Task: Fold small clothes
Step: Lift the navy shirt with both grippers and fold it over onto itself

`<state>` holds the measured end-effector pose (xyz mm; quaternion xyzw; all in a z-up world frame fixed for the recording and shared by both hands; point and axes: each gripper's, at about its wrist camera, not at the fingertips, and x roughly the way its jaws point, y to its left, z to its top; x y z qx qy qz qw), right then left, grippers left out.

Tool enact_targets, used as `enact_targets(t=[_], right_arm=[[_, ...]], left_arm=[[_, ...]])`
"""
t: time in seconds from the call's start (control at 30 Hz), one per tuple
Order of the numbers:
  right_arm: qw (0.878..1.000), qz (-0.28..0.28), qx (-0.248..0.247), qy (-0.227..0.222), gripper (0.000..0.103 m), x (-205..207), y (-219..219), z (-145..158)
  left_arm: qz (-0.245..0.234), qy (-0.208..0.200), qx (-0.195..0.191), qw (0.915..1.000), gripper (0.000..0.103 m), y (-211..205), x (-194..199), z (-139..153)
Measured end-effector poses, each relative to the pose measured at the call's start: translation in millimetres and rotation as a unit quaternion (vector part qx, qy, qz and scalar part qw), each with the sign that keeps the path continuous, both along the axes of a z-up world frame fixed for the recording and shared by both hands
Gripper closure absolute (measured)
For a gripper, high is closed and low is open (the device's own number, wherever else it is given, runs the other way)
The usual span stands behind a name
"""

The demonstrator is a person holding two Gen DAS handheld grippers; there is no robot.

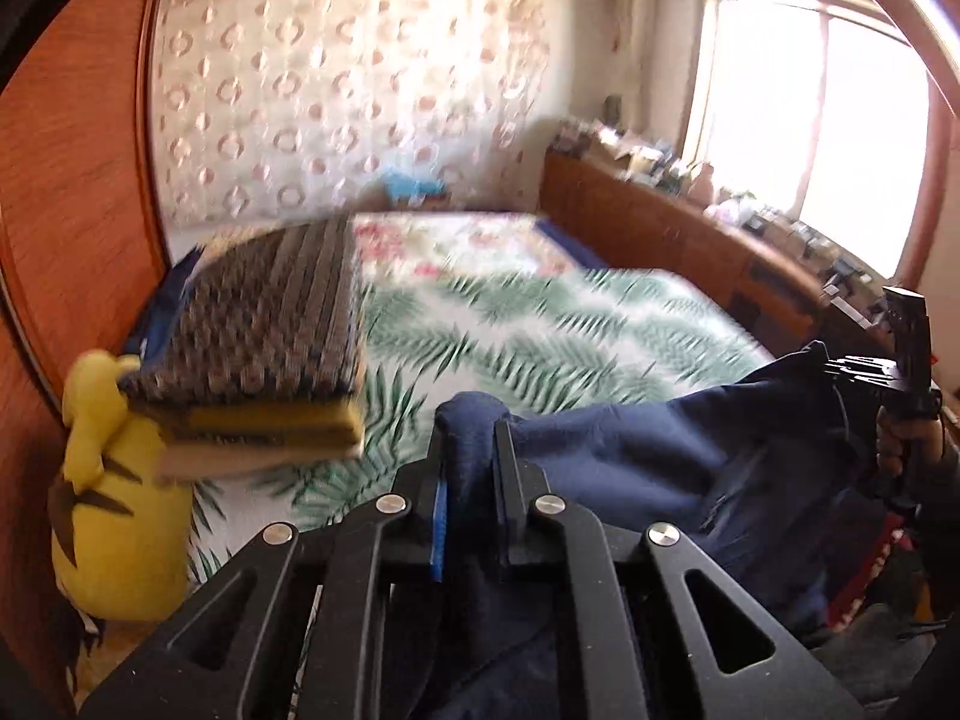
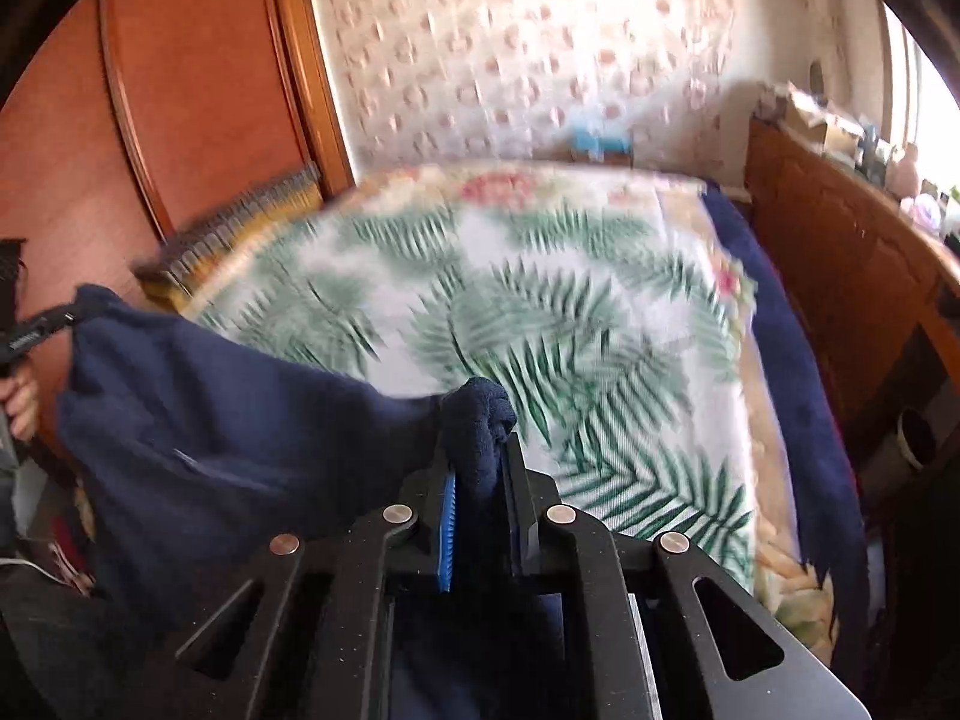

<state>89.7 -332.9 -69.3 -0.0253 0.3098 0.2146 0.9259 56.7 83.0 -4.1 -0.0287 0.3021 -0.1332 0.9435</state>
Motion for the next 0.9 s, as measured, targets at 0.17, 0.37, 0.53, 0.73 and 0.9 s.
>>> enact_targets(t=[0.17,0.37,0.53,0.73,0.9], right_arm=[[0.996,0.015,-0.005,-0.084,0.091,-54.7,-2.6,69.0],[0.985,0.015,-0.013,-0.171,0.091,-110.2,-9.0,145.7],[0.975,0.012,-0.023,-0.22,0.091,-147.4,-15.1,186.9],[0.966,-0.005,-0.01,-0.257,0.091,-170.7,-25.0,215.1],[0.957,-0.018,0.0,-0.29,0.091,-185.6,-28.3,232.0]], left_arm=[[-0.013,-0.062,-0.014,0.9979,0.091,-1.1,-25.2,50.7],[-0.02,-0.138,-0.034,0.9897,0.091,2.5,-55.8,109.0],[-0.016,-0.191,-0.047,0.9804,0.091,11.3,-77.3,142.0],[0.0,-0.224,-0.07,0.972,0.091,25.7,-89.6,158.6],[0.018,-0.242,-0.062,0.9682,0.091,31.6,-82.1,175.4]])
